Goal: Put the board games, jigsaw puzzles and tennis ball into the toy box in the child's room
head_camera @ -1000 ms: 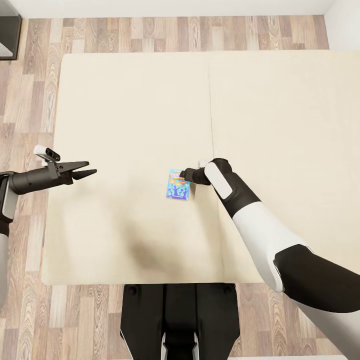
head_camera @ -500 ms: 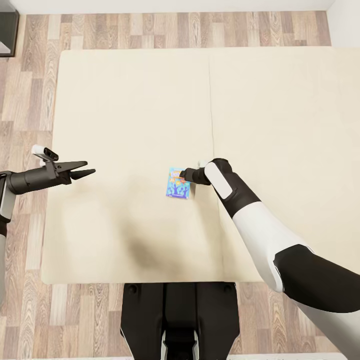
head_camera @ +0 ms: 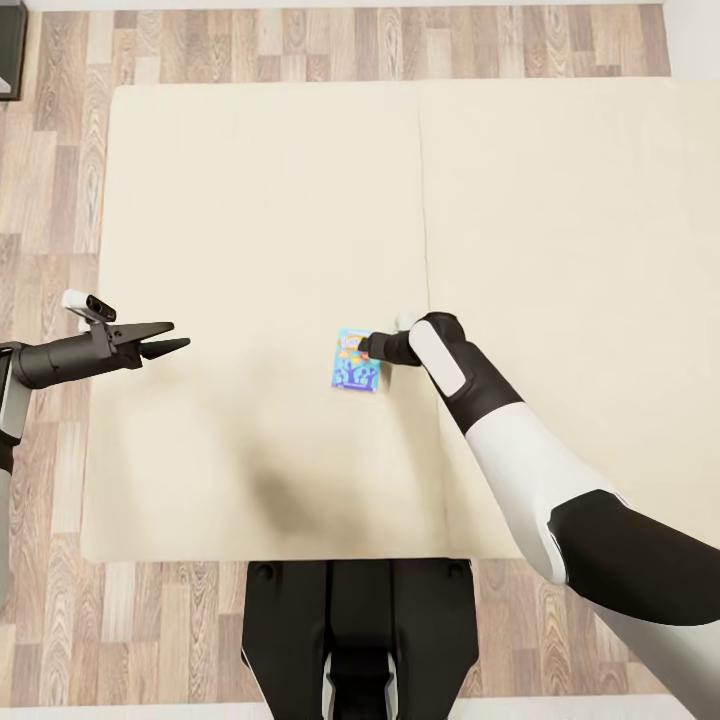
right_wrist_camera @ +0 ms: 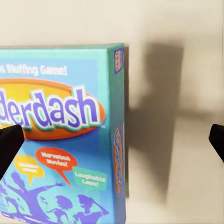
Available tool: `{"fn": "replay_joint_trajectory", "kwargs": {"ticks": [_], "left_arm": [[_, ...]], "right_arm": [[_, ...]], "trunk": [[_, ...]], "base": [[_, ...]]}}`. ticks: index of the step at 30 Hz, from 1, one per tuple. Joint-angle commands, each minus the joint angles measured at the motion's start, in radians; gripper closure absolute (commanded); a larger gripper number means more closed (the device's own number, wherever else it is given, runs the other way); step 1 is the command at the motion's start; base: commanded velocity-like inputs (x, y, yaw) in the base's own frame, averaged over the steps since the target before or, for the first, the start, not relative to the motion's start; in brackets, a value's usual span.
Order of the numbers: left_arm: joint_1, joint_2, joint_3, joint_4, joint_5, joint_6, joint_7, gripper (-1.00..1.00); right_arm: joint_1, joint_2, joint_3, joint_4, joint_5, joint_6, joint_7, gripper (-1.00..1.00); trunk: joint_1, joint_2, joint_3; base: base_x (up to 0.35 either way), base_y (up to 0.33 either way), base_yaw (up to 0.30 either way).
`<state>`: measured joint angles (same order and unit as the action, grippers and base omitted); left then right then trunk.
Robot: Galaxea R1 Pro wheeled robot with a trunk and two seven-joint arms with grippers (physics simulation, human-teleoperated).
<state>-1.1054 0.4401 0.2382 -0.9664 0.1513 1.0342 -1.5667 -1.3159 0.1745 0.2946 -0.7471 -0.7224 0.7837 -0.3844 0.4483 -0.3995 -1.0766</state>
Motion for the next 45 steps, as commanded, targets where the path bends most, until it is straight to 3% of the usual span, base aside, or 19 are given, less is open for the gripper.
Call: {"fn": "replay_joint_trajectory", "kwargs": {"ticks": [1, 45], "left_arm": [[-0.001, 0.0, 0.0, 0.0, -0.001, 0.01, -0.004, -1.0], [-0.001, -0.001, -0.002, 0.0, -0.006, 0.009, -0.004, -1.0]], "right_arm": [[0.0, 0.0, 0.002, 0.02, -0.025, -0.019, 0.068, -1.0], [0.002, 0.0, 0.003, 0.019, -0.026, -0.029, 0.106, -1.0]], "trunk": [[0.002, 0.0, -0.003], [0.002, 0.0, -0.006]], "base": [[0.0, 0.0, 0.0], [0.0, 0.0, 0.0]]}}
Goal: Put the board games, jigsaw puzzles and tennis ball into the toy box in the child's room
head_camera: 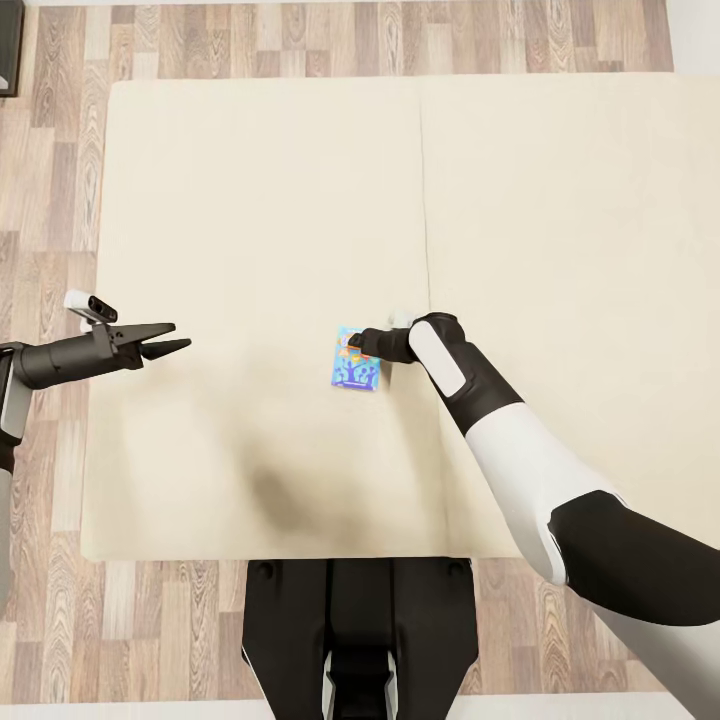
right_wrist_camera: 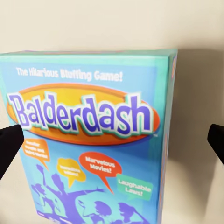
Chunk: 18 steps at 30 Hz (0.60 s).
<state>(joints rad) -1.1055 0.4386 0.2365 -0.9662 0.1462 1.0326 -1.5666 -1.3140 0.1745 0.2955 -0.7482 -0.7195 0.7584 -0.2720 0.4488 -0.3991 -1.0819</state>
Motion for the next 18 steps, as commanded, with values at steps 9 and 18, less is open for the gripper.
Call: {"fn": "replay_joint_trajectory", "kwargs": {"ticks": [9, 18], "left_arm": [[0.0, 0.0, -0.001, 0.001, 0.0, 0.011, -0.004, -1.0], [0.0, 0.001, 0.001, 0.0, 0.0, 0.011, -0.004, -1.0]], "right_arm": [[0.0, 0.0, 0.002, 0.02, -0.029, -0.006, 0.03, -1.0], [0.001, 0.0, 0.002, 0.02, -0.029, -0.008, 0.034, -1.0]], "trunk": [[0.001, -0.001, -0.001], [0.001, -0.001, -0.001]], "base": [[0.0, 0.02, 0.0], [0.0, 0.008, 0.0]]}}
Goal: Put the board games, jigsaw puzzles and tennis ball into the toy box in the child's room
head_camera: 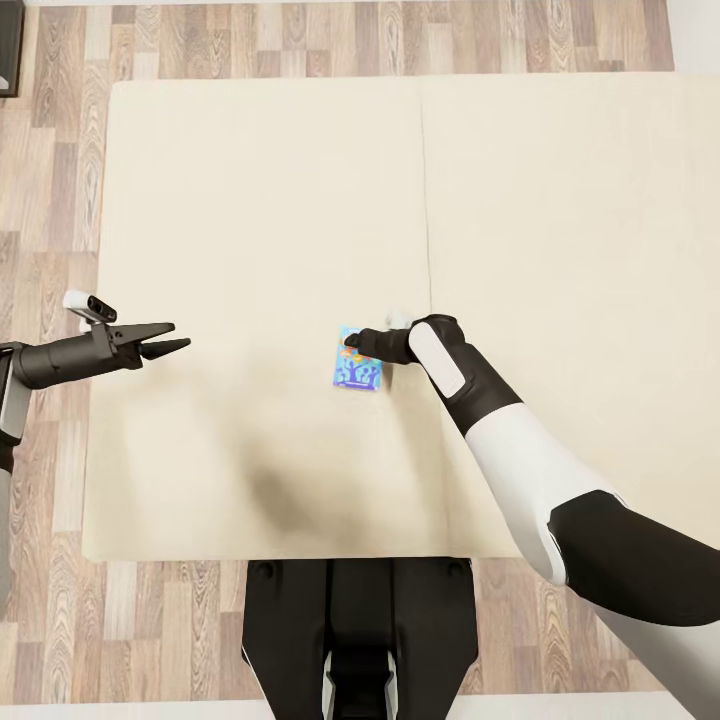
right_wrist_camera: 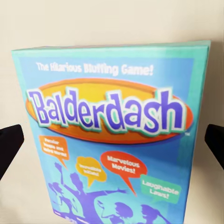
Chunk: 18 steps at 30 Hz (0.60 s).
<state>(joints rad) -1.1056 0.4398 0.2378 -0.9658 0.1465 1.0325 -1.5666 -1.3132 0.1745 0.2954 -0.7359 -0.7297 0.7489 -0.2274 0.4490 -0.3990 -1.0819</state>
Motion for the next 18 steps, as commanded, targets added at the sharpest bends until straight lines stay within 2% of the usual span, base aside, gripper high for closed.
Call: {"fn": "replay_joint_trajectory", "kwargs": {"ticks": [1, 11, 18], "left_arm": [[0.0, 0.0, 0.0, 0.0, -0.001, 0.011, -0.004, -1.0], [0.0, 0.0, 0.001, 0.0, -0.001, 0.011, -0.004, -1.0], [0.0, 0.0, 0.002, 0.0, -0.003, 0.011, -0.004, -1.0]], "right_arm": [[0.0, 0.0, 0.002, 0.007, -0.019, 0.001, -0.011, -1.0], [0.0, 0.0, 0.002, 0.007, -0.019, 0.001, -0.01, -1.0], [0.0, 0.0, 0.002, 0.007, -0.019, -0.002, -0.009, -1.0]], "trunk": [[0.001, -0.001, -0.001], [0.001, -0.001, -0.001], [0.001, -0.001, -0.001]], "base": [[0.0, 0.001, 0.0], [0.0, 0.002, 0.0], [0.0, 0.086, 0.0]]}}
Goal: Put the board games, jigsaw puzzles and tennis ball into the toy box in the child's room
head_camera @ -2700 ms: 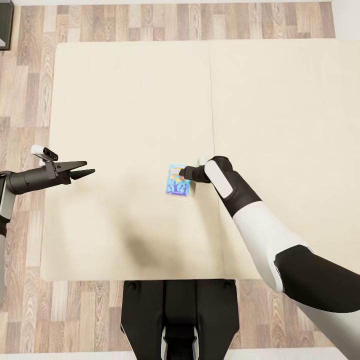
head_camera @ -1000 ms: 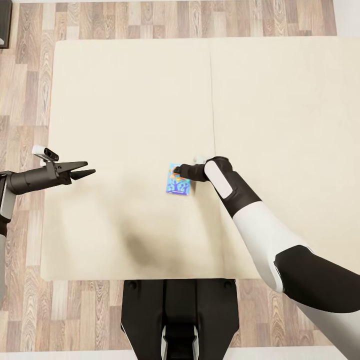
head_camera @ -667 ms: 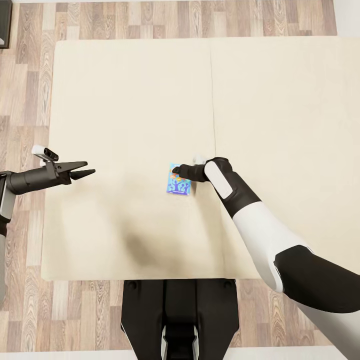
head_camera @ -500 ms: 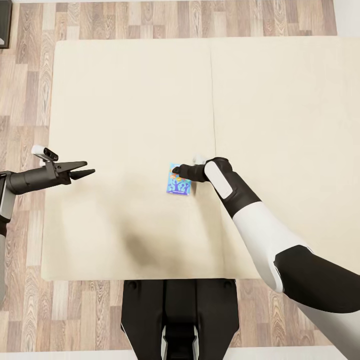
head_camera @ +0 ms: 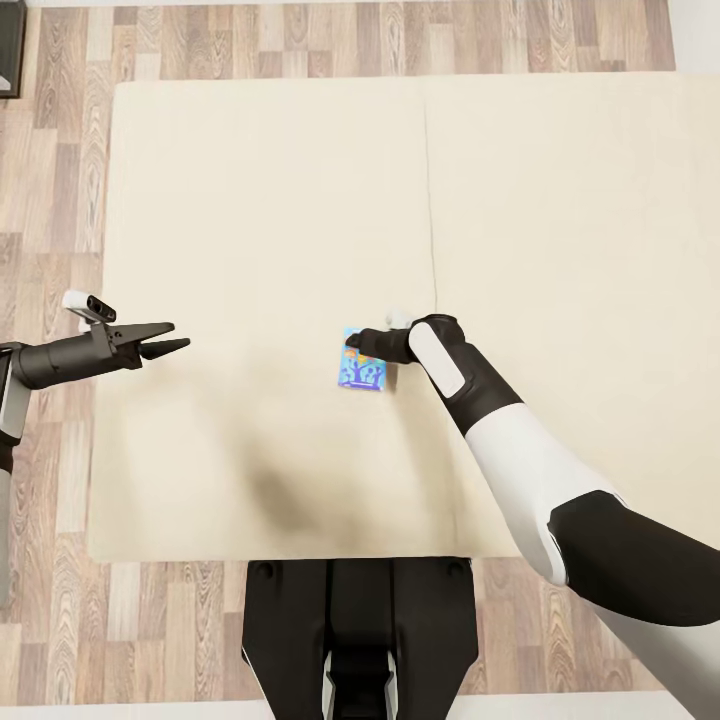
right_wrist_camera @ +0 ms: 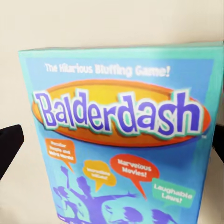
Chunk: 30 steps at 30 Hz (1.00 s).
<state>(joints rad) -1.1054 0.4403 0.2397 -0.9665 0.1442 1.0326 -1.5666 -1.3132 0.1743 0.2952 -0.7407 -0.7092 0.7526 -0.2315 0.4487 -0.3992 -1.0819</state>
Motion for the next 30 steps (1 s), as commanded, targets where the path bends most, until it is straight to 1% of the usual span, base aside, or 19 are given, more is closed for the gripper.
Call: {"fn": "replay_joint_trajectory", "kwargs": {"ticks": [1, 6, 23, 30], "left_arm": [[-0.001, 0.0, 0.0, 0.0, -0.001, 0.01, -0.004, -1.0], [-0.001, 0.0, 0.0, 0.001, -0.001, 0.01, -0.004, -1.0], [-0.001, 0.0, 0.0, 0.001, -0.002, 0.01, -0.004, -1.0], [-0.001, 0.0, 0.0, 0.001, -0.002, 0.01, -0.004, -1.0]], "right_arm": [[0.0, 0.0, 0.002, 0.012, -0.039, -0.01, -0.005, -1.0], [0.0, 0.0, 0.002, 0.012, -0.039, -0.022, -0.006, -1.0], [0.0, 0.0, 0.002, 0.014, -0.039, -0.024, -0.006, -1.0], [0.0, 0.0, 0.002, 0.014, -0.039, -0.024, -0.006, -1.0]], "trunk": [[0.001, -0.001, -0.001], [0.001, -0.001, -0.001], [0.001, -0.001, -0.001], [0.001, -0.001, -0.001]], "base": [[0.0, 0.037, 0.0], [0.0, 0.013, 0.0], [0.0, 0.001, 0.0], [0.0, 0.075, 0.0]]}}
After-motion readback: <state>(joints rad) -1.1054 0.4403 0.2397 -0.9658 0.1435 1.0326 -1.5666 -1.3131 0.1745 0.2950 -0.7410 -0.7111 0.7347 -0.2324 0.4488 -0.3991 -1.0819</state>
